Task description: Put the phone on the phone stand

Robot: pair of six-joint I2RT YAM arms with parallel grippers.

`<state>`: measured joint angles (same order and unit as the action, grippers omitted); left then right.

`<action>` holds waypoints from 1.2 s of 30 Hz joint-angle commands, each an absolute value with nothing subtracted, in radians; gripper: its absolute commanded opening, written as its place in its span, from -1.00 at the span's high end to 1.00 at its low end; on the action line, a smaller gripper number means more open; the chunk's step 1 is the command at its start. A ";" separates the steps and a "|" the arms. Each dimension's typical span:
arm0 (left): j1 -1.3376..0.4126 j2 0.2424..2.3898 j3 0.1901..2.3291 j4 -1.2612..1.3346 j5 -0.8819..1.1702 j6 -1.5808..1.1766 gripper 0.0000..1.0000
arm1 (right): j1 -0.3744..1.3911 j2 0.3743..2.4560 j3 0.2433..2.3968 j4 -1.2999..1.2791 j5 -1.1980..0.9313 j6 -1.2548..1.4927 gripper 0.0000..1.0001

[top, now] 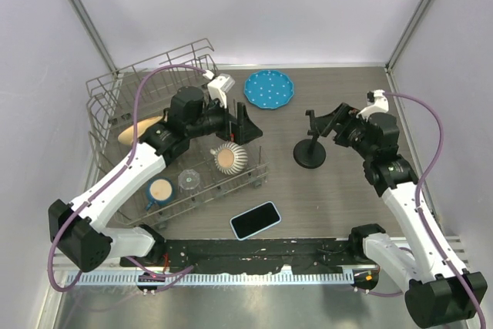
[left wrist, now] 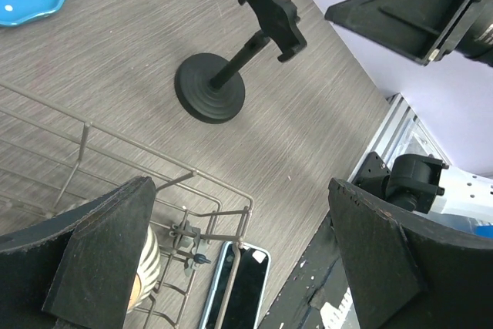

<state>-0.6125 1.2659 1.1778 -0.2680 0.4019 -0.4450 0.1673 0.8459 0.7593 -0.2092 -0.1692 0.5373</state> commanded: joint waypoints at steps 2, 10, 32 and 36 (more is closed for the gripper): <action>-0.618 1.270 1.216 -0.255 0.420 -0.445 -0.99 | 0.193 0.877 0.899 -0.449 0.052 0.650 -0.62; -0.618 1.284 1.218 -0.259 0.426 -0.448 -1.00 | 0.320 0.908 0.946 -0.491 0.152 0.718 -0.51; -0.627 1.293 1.236 -0.298 0.387 -0.416 -1.00 | 0.522 1.219 1.158 -0.577 0.446 0.482 0.27; -0.627 1.292 1.227 -0.284 0.391 -0.419 -0.99 | 0.520 1.235 1.169 -0.591 0.430 0.428 0.50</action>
